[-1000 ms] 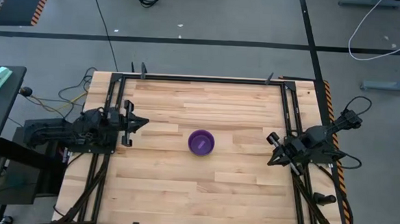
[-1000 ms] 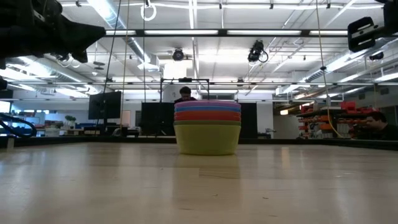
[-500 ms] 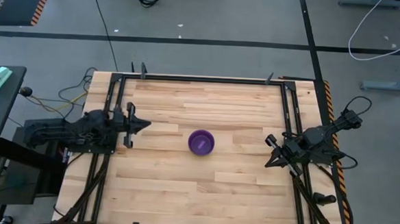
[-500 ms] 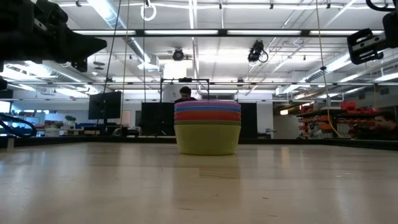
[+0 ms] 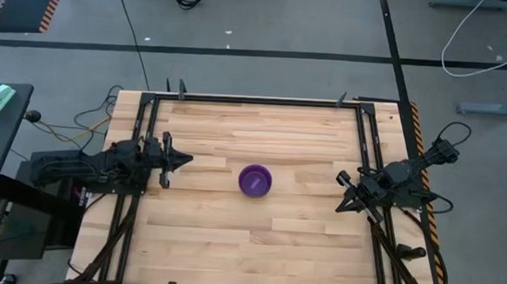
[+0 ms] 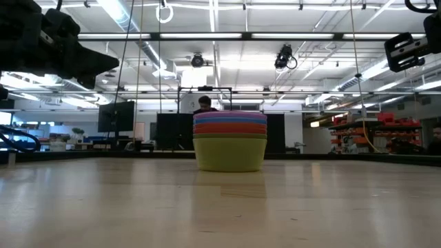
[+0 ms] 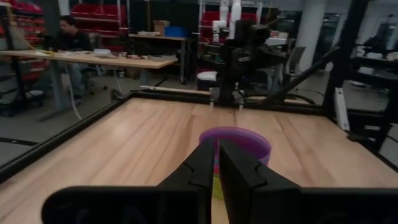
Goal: Nest bowls inside each other
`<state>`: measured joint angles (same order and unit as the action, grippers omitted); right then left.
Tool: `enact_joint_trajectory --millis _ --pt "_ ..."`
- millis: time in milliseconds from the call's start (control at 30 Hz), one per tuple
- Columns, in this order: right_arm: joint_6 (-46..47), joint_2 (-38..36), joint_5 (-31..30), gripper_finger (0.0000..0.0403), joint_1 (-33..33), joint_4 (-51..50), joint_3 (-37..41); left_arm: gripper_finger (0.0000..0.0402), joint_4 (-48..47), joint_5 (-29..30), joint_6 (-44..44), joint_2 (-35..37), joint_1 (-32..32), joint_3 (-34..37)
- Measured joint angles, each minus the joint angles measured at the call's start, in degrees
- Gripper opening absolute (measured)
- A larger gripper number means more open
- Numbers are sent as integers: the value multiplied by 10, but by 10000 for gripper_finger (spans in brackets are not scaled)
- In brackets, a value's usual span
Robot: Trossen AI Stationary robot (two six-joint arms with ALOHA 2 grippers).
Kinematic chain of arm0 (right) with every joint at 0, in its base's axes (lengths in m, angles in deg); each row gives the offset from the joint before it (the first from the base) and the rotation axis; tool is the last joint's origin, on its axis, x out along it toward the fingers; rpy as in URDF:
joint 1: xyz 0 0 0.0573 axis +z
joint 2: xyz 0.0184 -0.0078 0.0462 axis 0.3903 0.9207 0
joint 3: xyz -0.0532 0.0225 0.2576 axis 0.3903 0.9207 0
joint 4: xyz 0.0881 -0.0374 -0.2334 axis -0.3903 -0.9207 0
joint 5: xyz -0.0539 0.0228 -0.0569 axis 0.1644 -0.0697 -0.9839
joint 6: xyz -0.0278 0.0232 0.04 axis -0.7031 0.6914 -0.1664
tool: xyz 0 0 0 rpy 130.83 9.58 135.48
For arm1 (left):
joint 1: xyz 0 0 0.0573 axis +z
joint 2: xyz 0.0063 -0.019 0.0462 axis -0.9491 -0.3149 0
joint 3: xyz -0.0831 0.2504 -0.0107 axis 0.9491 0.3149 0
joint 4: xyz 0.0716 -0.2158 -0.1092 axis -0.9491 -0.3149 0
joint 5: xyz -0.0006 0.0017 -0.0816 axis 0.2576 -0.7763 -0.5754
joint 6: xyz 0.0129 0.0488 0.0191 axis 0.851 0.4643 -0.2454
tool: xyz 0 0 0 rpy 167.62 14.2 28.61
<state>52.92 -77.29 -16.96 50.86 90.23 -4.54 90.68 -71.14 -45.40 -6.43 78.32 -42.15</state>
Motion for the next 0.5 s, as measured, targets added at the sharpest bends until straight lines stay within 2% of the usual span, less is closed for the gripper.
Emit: enact_joint_trajectory --millis 267,500 --pt "31 0 0 14 0 0 0 12 6 20 6 0 0 0" --pt "75 0 0 14 0 0 0 26 7 20 6 0 0 0"
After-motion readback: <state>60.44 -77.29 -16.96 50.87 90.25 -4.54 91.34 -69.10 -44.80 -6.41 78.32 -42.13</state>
